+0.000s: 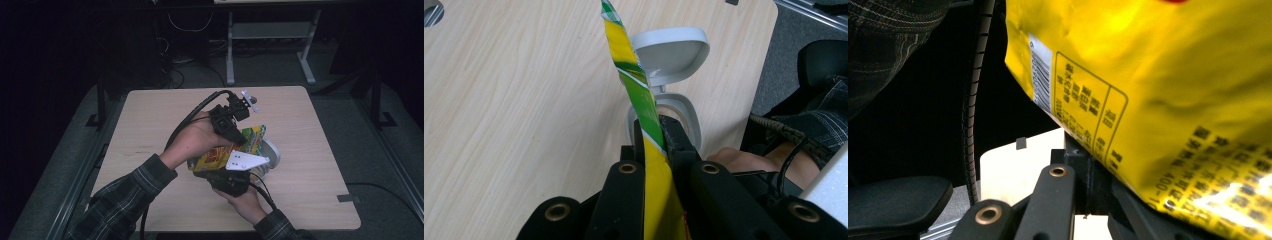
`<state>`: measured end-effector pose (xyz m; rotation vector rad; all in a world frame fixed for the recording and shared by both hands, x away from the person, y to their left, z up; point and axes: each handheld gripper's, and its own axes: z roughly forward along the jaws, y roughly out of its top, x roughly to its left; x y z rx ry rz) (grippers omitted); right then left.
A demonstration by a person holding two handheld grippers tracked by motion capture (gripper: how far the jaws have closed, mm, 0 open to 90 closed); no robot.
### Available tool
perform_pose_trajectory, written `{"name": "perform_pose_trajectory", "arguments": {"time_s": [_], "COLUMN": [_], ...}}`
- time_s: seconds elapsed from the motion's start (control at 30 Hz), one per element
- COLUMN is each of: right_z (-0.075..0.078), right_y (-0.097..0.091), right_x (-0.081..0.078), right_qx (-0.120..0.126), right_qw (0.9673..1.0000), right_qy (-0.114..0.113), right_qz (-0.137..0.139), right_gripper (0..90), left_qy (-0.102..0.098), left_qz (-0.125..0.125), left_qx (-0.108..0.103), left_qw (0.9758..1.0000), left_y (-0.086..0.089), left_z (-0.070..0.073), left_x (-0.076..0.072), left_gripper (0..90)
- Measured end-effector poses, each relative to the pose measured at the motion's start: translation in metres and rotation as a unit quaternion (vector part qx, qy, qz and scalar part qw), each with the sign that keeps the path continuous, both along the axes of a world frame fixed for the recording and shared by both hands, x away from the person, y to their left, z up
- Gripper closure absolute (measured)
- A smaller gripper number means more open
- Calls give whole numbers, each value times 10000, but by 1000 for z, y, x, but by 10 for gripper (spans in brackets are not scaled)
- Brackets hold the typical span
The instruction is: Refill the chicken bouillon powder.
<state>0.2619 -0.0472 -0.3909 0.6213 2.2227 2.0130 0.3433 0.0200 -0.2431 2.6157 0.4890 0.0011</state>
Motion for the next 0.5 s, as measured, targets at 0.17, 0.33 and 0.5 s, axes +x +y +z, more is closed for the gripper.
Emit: {"name": "perform_pose_trajectory", "arguments": {"time_s": [0.17, 0.33, 0.5], "right_z": [0, 0, 1], "right_y": [0, 1, 1], "right_x": [0, 0, -1], "right_qx": [-2, -7, -8], "right_qw": [10000, 10000, 10000], "right_qy": [-6, -5, -48], "right_qz": [5, 4, 19], "right_gripper": [900, 900, 900], "left_qy": [-8, -6, 51], "left_qz": [-2, 8, 33], "left_qx": [8, -13, -61], "left_qw": [10000, 10000, 10000], "left_y": [0, 1, 3], "left_z": [0, 0, 1], "left_x": [0, 0, 0], "left_gripper": [872, 871, 867]}}
